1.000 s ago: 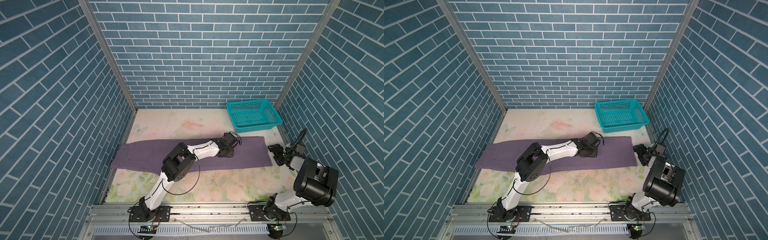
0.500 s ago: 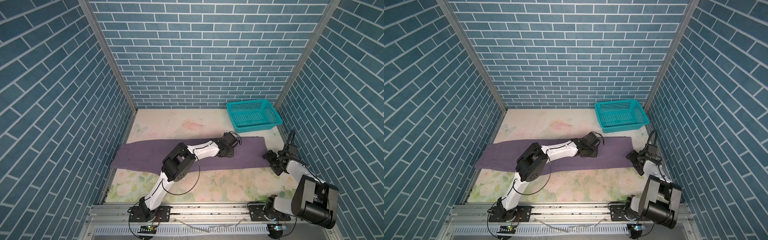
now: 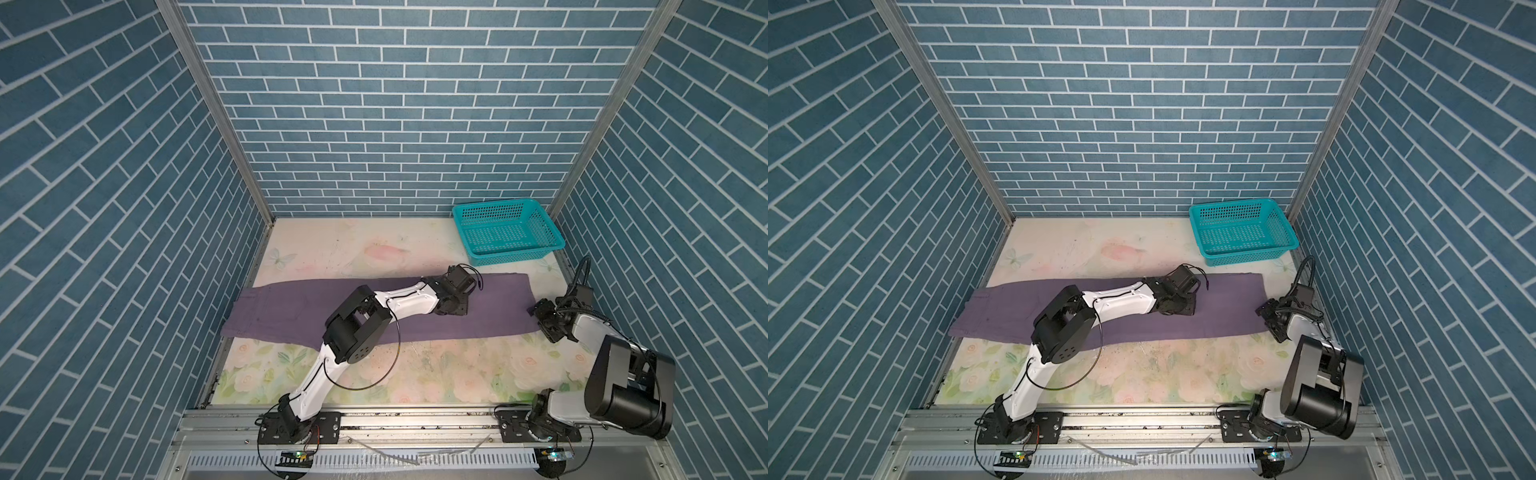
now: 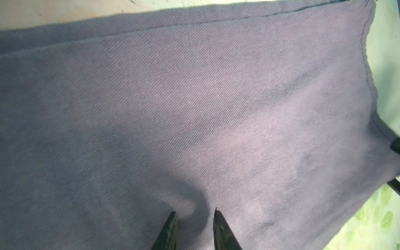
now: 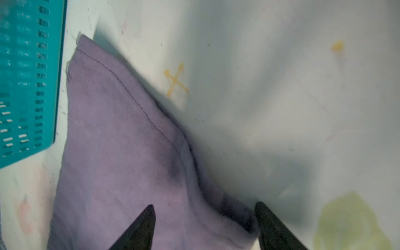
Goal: Fold and stack the trousers
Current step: Smooth out the trousers at the center of the table.
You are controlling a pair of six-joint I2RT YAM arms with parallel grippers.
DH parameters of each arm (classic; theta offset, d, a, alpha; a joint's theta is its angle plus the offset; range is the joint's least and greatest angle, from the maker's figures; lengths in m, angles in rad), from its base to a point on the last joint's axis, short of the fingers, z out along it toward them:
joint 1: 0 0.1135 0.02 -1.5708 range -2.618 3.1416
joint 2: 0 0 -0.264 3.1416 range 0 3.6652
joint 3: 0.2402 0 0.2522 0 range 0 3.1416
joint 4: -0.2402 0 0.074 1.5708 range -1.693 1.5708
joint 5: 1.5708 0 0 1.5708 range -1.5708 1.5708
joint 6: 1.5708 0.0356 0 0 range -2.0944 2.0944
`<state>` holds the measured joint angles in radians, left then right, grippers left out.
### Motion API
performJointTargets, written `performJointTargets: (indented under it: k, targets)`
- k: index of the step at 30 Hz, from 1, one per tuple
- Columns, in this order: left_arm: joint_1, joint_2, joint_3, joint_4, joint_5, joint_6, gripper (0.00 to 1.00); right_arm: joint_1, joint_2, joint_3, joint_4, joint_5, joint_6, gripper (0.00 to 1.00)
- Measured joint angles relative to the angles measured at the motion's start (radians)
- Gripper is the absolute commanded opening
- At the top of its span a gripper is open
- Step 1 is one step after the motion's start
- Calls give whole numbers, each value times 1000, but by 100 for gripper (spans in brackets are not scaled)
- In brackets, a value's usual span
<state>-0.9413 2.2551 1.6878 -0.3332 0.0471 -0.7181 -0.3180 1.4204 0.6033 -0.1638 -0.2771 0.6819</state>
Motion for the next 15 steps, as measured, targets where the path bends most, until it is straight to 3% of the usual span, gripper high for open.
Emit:
performJointTargets:
  k: [3,9,15]
  targets:
    - [0,0,-1,2,1,0,31,1,43,7,71,-35,26,50]
    - [0,0,-2,3,3,2,30,3,98,0,146,-90,63,0]
    - [0,0,-1,2,3,5,30,5,77,-2,110,-104,78,0]
